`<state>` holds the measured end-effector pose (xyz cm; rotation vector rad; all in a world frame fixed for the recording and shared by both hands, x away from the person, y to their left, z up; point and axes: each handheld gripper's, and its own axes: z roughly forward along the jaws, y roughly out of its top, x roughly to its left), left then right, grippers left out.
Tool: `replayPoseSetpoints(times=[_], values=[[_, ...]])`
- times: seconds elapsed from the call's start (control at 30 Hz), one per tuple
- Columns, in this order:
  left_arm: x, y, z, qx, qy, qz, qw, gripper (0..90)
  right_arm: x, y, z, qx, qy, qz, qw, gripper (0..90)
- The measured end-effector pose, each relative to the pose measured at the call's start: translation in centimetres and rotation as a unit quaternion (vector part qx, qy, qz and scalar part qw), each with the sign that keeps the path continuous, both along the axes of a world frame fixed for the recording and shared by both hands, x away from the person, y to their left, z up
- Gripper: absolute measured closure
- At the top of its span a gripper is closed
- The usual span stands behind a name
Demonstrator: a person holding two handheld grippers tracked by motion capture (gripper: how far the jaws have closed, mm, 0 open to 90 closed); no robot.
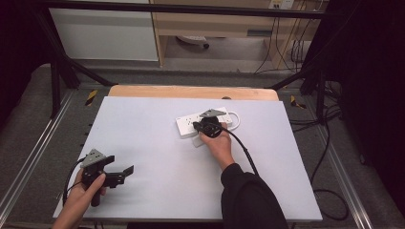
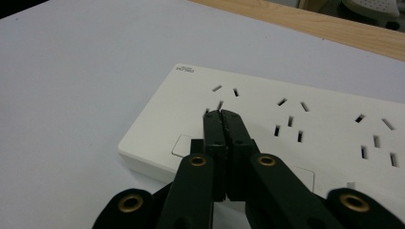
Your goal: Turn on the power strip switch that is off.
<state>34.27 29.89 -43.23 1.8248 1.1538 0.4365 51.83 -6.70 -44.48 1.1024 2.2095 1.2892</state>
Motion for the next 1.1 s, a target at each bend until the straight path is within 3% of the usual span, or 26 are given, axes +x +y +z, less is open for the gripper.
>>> replayPoseSetpoints(times=[0.33, 1.07, 1.1], values=[[-0.01, 0.00, 0.00, 0.000, -0.001, 0.000, 1.0000, 6.8, -0.27, 0.23, -0.18, -0.013, -0.019, 0.006, 0.9997, 90.0], [-0.01, -0.04, -0.03, 0.002, 0.000, -0.001, 1.0000, 6.8, -0.30, -0.35, -0.29, -0.002, -0.013, -0.006, 0.9999, 90.0], [-0.01, -0.05, -0.03, 0.002, -0.001, -0.001, 1.0000, 6.7, -0.33, -0.36, -0.33, -0.022, -0.017, -0.010, 0.9996, 90.0]])
